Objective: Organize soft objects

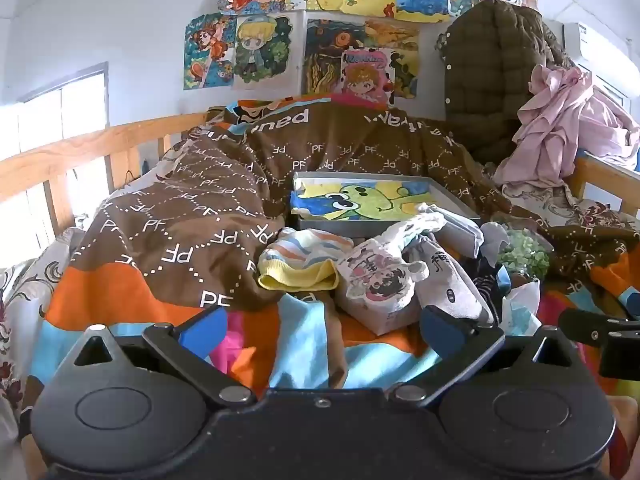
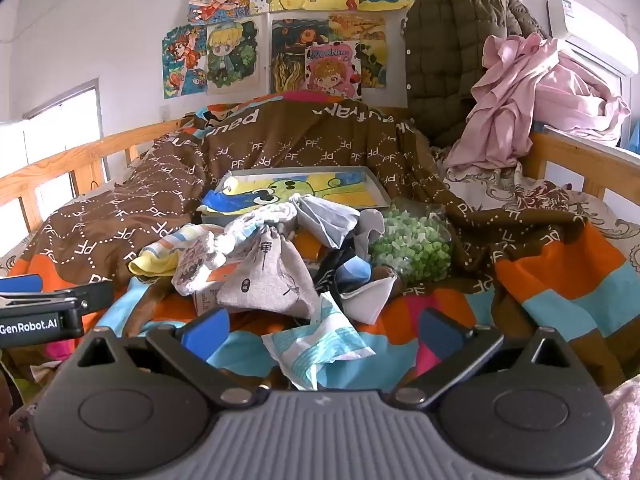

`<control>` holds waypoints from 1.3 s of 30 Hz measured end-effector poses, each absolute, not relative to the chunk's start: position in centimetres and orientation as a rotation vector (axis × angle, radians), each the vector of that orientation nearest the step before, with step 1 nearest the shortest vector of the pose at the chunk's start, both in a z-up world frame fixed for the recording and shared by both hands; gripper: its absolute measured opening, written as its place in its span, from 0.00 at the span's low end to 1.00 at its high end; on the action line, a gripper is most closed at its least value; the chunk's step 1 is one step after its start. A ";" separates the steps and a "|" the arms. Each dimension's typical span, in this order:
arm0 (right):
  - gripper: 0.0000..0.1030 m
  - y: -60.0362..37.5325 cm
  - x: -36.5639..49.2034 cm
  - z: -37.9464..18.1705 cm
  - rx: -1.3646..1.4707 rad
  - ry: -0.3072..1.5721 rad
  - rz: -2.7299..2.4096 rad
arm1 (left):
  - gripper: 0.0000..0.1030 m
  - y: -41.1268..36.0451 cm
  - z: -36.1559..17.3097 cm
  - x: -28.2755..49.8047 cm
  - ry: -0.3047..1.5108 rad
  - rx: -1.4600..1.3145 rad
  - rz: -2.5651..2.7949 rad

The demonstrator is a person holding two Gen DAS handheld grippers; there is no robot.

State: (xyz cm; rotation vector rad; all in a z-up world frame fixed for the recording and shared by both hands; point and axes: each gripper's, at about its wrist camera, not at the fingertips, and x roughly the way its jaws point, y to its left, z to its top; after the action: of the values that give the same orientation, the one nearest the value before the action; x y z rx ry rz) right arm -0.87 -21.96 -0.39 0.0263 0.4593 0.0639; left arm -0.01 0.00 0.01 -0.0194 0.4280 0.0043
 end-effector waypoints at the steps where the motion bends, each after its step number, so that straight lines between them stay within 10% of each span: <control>1: 1.00 -22.0 -0.9 -0.4 0.028 0.458 0.064 | 0.99 0.0 0.0 0.0 0.434 -0.021 0.003; 39: 1.00 -22.0 -0.8 -0.4 0.031 0.462 0.066 | 0.99 0.1 0.4 -0.1 0.424 -0.021 0.012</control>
State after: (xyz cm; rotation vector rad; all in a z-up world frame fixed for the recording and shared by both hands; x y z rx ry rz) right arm -0.82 -21.99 -0.42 0.0313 0.4616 0.0659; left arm -0.05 0.06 0.41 -0.0215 0.4243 0.0118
